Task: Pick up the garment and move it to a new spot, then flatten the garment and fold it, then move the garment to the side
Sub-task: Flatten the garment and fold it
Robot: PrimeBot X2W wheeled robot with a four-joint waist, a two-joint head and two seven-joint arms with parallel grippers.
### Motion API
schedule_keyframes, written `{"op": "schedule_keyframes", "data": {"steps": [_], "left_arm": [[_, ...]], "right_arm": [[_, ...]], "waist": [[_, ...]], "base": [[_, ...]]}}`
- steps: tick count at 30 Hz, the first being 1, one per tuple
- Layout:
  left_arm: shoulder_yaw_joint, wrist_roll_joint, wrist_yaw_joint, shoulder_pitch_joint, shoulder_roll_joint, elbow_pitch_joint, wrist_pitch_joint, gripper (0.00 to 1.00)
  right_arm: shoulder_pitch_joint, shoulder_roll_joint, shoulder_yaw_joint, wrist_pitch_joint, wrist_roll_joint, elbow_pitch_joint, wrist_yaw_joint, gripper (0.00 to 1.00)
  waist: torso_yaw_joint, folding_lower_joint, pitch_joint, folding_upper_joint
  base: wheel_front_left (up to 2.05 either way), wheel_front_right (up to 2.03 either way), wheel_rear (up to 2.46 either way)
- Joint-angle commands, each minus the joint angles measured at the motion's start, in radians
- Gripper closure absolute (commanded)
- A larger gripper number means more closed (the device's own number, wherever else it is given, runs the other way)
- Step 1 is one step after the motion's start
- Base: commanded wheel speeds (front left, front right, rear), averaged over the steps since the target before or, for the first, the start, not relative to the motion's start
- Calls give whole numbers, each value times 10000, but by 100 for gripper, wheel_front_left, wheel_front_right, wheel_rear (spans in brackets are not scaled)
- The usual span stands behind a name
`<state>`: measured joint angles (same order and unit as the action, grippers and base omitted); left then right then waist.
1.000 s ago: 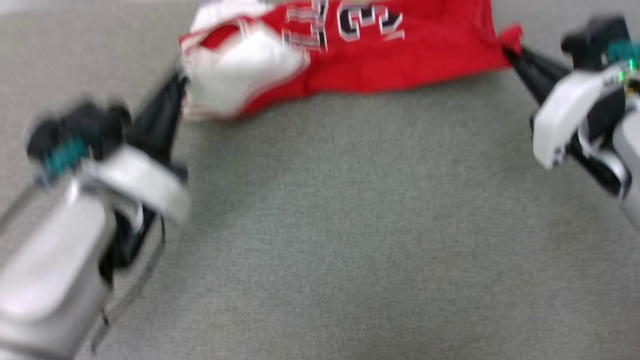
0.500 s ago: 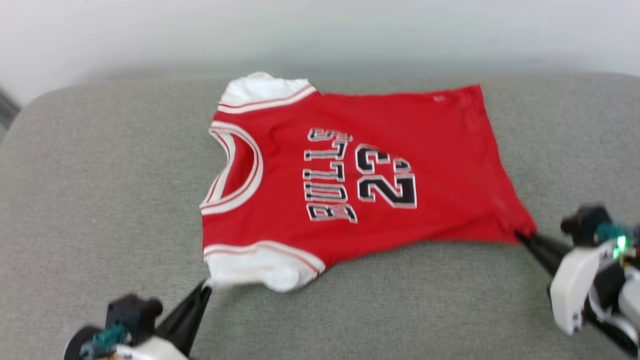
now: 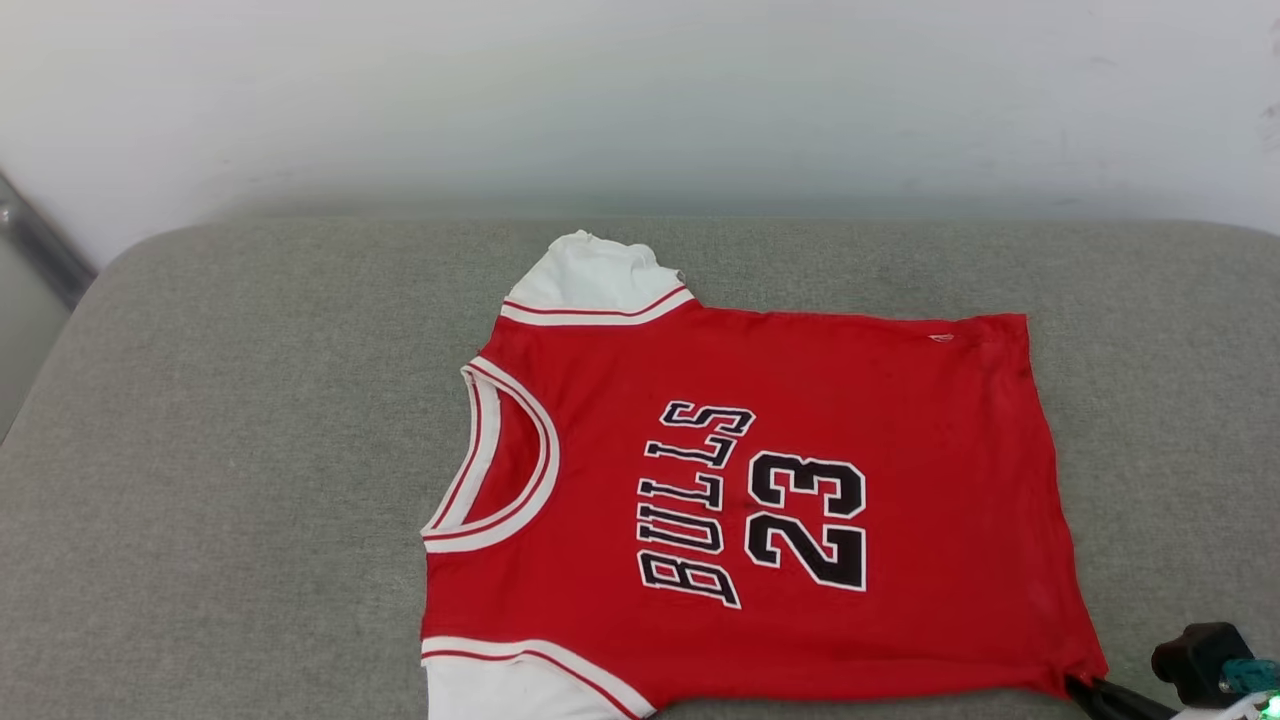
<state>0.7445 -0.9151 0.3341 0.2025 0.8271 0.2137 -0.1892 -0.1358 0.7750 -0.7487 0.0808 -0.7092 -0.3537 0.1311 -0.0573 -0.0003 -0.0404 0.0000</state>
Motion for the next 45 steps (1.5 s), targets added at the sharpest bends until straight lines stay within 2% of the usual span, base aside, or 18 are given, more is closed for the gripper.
{"op": "schedule_keyframes", "data": {"steps": [1,6,11,19,27,33,34,43,44,45], "left_arm": [[-46,-37,16,26,-22,91,-80,100],[-113,281,-89,-686,10,65,53,100],[-281,693,-441,-1810,229,-92,326,100],[-373,1447,-1365,-4212,285,-604,1052,100],[-544,1572,-2018,-6179,-348,-1948,1367,100],[-414,1551,-2660,-7178,-936,-3591,1400,100],[-414,1551,-2660,-7178,-936,-3591,1400,100],[34,1329,-3710,-7884,-1818,-6107,1504,100],[58,1321,-3773,-7919,-1875,-6304,1470,83],[93,1332,-3835,-7947,-1908,-6446,1450,50]], "right_arm": [[281,19,232,-105,96,119,-7,100],[594,-222,1031,-400,361,618,-7,100],[319,-402,1820,-780,618,1235,-5,100],[116,-499,2878,-1403,805,2030,-7,100],[-465,-769,3376,-1849,888,2049,-7,100],[-1187,-956,3079,-1996,1044,1691,-7,100],[-1187,-956,3079,-1996,1044,1691,-7,100],[-1745,-1052,2426,-2067,959,950,-11,100],[-1774,-1079,2394,-2029,911,924,-10,100],[-1809,-1093,2385,-1993,859,919,-10,88]], "waist": [[-8,3,33,0],[-4,3,6,0],[180,3,-259,0],[378,3,-1144,0],[525,3,-2301,0],[587,3,-2988,0],[587,3,-2988,0],[633,3,-3141,0],[637,3,-3071,0],[638,3,-2991,0]], "base": [[0,0,0],[0,0,0],[0,0,0],[0,0,0],[0,0,0],[0,0,0],[0,0,0],[0,0,0],[0,0,0],[0,0,0]]}}
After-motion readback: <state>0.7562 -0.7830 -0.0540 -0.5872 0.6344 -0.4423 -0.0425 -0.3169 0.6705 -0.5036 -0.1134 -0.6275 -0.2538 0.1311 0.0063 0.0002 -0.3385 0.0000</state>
